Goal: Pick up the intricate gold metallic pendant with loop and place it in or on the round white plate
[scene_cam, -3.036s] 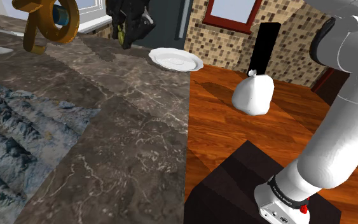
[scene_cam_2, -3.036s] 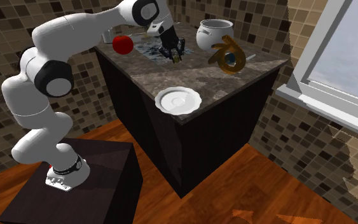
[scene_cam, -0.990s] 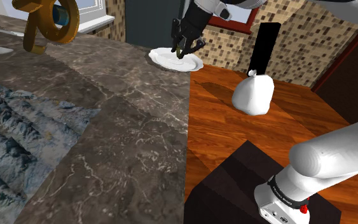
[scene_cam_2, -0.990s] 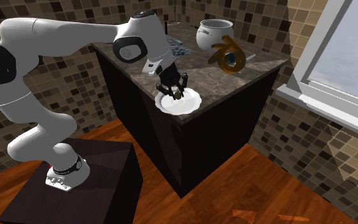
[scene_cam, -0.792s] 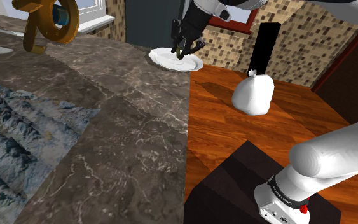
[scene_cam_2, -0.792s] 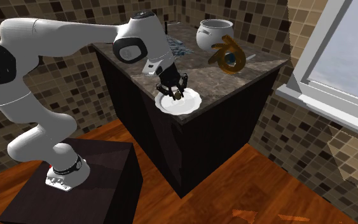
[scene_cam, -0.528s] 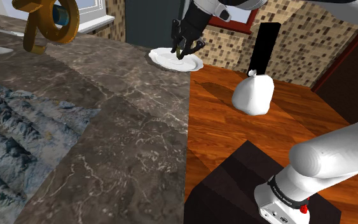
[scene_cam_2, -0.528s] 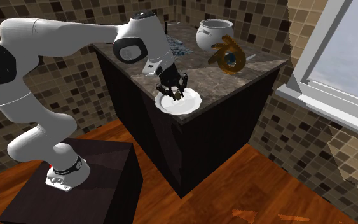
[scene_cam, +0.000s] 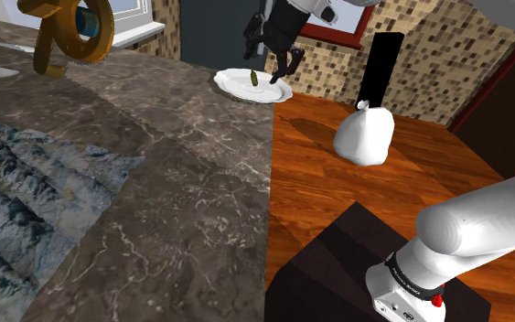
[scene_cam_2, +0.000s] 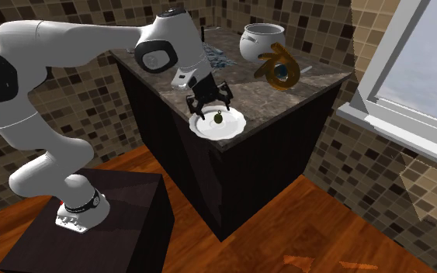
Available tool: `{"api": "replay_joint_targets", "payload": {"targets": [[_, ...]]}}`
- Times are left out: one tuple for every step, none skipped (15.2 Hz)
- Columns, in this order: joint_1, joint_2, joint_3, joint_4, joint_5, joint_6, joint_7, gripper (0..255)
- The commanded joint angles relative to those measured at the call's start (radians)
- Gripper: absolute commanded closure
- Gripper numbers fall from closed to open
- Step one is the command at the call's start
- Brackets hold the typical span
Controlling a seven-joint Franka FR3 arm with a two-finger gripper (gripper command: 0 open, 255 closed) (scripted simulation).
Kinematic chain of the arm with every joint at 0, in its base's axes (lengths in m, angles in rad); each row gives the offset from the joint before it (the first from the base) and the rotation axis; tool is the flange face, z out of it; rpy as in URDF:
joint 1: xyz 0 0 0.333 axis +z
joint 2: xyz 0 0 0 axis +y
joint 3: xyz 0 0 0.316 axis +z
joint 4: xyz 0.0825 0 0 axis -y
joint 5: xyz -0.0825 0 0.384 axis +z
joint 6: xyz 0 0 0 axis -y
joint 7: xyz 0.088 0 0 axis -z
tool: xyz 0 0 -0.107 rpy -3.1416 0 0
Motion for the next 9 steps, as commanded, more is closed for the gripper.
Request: {"api": "replay_joint_targets", "payload": {"targets": [[0.001, -0.021, -0.016, 0.043, 0.010, -0.062, -0.004, 0], [0.001, -0.027, -0.024, 0.063, 0.013, -0.088, -0.006, 0], [0.001, -0.027, -0.024, 0.063, 0.013, -0.088, -0.006, 0], [0.001, -0.027, -0.024, 0.063, 0.013, -0.088, -0.006, 0], [0.001, -0.027, -0.024, 0.063, 0.013, -0.088, -0.006, 0], [0.001, -0.027, -0.024, 0.063, 0.013, -0.088, -0.006, 0], [0.001, -0.027, -0.024, 0.063, 0.013, -0.088, -0.006, 0], [0.001, -0.027, -0.024, 0.063, 0.013, -0.088, -0.006, 0], [0.001, -0.027, -0.024, 0.063, 0.013, -0.088, -0.006, 0]]}}
